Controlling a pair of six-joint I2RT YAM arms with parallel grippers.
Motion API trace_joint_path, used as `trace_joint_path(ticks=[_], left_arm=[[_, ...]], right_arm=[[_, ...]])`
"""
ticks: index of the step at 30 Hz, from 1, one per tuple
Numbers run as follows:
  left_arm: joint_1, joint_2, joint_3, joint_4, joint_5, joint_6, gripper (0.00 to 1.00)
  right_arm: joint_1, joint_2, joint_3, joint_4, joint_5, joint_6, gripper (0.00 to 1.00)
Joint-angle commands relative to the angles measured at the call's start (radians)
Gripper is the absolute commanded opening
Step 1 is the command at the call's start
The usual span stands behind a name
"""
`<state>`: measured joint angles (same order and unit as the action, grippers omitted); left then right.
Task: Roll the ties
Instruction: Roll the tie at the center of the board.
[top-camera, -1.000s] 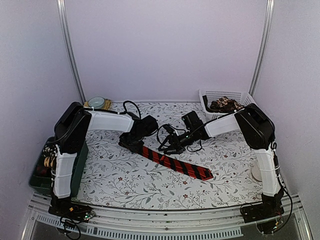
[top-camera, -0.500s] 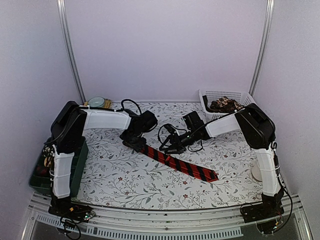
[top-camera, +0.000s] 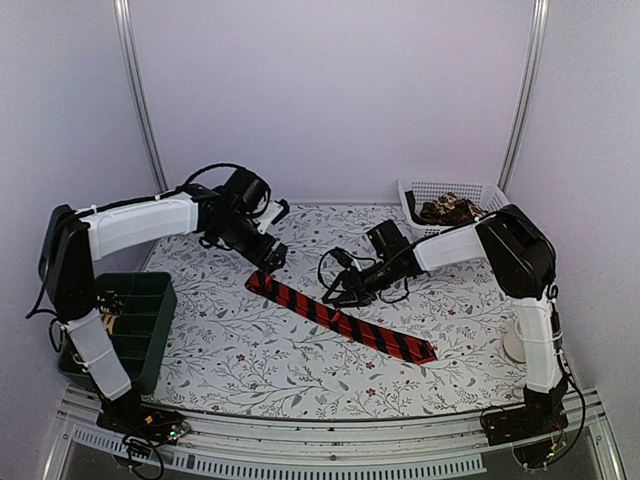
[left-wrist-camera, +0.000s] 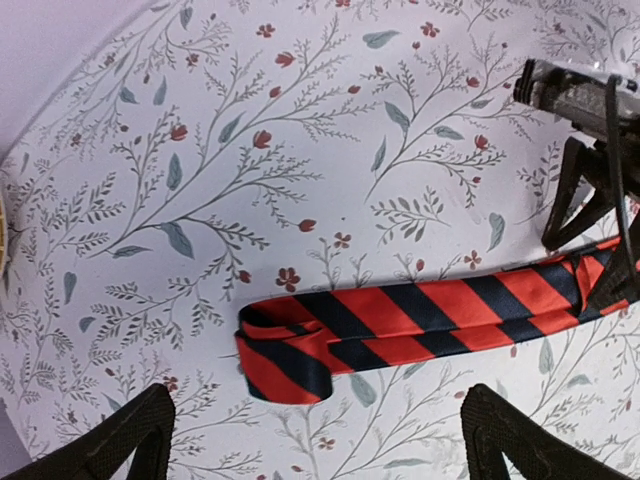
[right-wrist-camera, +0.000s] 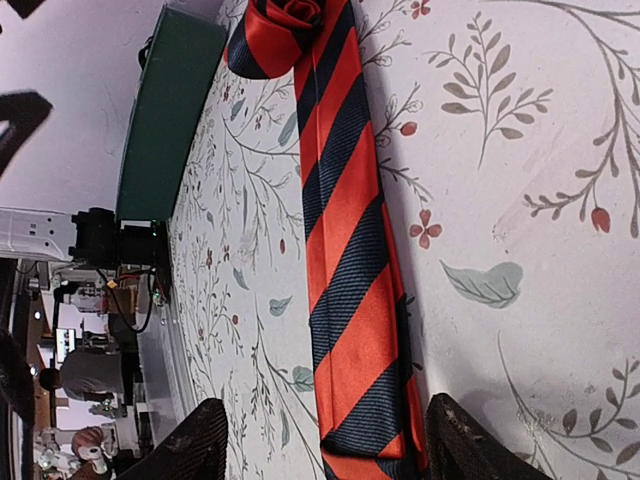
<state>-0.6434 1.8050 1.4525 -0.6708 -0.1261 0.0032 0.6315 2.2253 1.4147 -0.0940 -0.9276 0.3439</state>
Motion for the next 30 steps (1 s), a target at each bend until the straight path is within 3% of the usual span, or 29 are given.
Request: trace_joint_path(ticks=[1,6,14,19,25,30], left_arm=[[0.126,-0.127,-0.114,0.087,0.223,0.254,1.00],[0.201,-0.226,-0.228,0.191,0.283,0.460,1.00],[0.294,-0.229,-0.330,0.243,0.513,0.857,1.00],[0.333,-0.060,-0.151,0.073,0.523,0.993,1.00],[0.328,0.020,-0.091,0.101,0.498,0.961,1.00],[0.330,-0.095,-0.206,0.280,0.553,0.866,1.00]], right_arm=[[-0.007,-0.204,0.027,-0.142,0.061,-0.111,0.65],[-0.003,-0.226,0.000,-0.151,0.054,-0.092,0.56],[0.017,-0.285,-0.073,-0.143,0.074,-0.091,0.55],[0.039,-0.299,-0.108,-0.167,0.094,-0.105,0.55],[0.047,-0.319,-0.172,-0.147,0.116,-0.085,0.55],[0.045,-0.315,-0.206,-0.167,0.154,-0.069,0.55]])
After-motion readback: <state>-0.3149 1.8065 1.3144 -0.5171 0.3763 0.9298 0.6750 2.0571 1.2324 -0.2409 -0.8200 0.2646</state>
